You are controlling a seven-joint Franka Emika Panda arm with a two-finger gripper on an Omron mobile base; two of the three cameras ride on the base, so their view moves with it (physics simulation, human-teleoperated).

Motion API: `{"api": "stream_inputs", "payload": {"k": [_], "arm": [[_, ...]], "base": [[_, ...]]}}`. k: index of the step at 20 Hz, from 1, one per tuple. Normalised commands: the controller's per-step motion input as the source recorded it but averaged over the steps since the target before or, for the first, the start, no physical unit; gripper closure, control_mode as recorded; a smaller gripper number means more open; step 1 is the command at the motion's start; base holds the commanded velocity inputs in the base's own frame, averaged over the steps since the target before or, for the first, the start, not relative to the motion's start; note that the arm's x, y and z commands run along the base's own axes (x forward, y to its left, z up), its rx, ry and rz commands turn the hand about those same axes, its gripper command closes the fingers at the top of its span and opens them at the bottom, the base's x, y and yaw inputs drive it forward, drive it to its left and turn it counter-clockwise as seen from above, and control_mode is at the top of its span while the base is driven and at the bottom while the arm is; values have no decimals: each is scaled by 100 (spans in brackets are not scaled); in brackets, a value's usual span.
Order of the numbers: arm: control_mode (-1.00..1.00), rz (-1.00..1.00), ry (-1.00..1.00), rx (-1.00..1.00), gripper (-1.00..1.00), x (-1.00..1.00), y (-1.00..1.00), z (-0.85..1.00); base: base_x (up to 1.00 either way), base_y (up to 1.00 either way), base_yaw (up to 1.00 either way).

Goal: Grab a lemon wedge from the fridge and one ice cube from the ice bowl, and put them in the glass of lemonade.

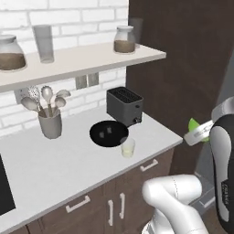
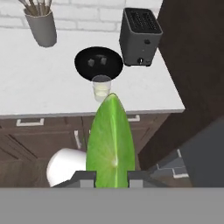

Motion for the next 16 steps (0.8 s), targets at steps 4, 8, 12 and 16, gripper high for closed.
{"api": "stream_inputs", "payload": {"k": [4,8,12,16], "arm": [[100,0,0,0,100,0,0,0],[100,0,0,0,100,0,0,0],[100,0,0,0,100,0,0,0],[100,0,0,0,100,0,0,0]], "base": [[61,41,3],[50,24,14],[5,11,16],[14,19,20]]}}
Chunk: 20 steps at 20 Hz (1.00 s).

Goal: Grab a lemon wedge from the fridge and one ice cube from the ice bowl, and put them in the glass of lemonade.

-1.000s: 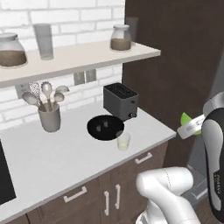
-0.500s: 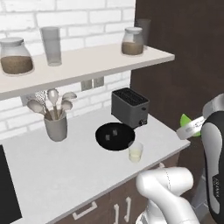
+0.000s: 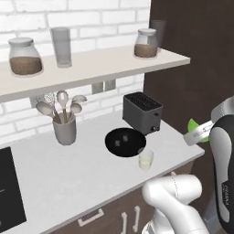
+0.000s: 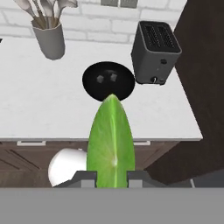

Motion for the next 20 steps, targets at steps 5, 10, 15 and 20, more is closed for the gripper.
{"api": "stream_inputs", "payload": {"k": [5,10,15,20], "arm": [[100,0,0,0,100,0,0,0],[100,0,0,0,100,0,0,0],[100,0,0,0,100,0,0,0],[100,0,0,0,100,0,0,0]], "base": [[-14,12,23],[31,1,20],[38,15,19],[34,0,11]]}}
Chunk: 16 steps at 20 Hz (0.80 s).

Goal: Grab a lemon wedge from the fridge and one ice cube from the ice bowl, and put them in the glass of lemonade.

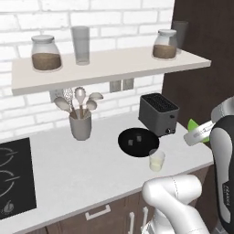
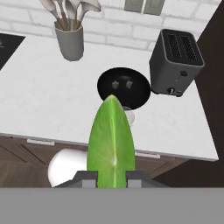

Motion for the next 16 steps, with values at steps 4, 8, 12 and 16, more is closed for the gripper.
{"api": "stream_inputs", "payload": {"k": [4,8,12,16], "arm": [[100,0,0,0,100,0,0,0],[100,0,0,0,100,0,0,0],[-100,0,6,0,100,11,4,0],[-100,0,30,-4,100,39,33,-19]], "base": [[2,0,4],[0,0,0],[3,3,0],[0,0,0]]}}
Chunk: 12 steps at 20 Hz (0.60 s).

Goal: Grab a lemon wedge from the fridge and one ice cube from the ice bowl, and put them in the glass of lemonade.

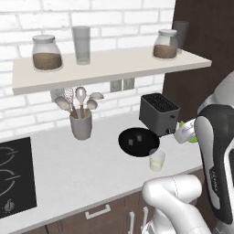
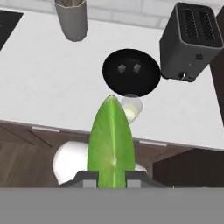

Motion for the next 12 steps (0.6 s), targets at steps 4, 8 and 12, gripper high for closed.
{"api": "stream_inputs", "payload": {"k": [4,8,12], "arm": [[-100,0,14,0,100,29,11,-46],[-100,0,0,10,100,8,-17,-64],[-100,0,-11,8,100,36,-37,-72]], "base": [[0,0,0],[0,0,0],[0,0,0]]}}
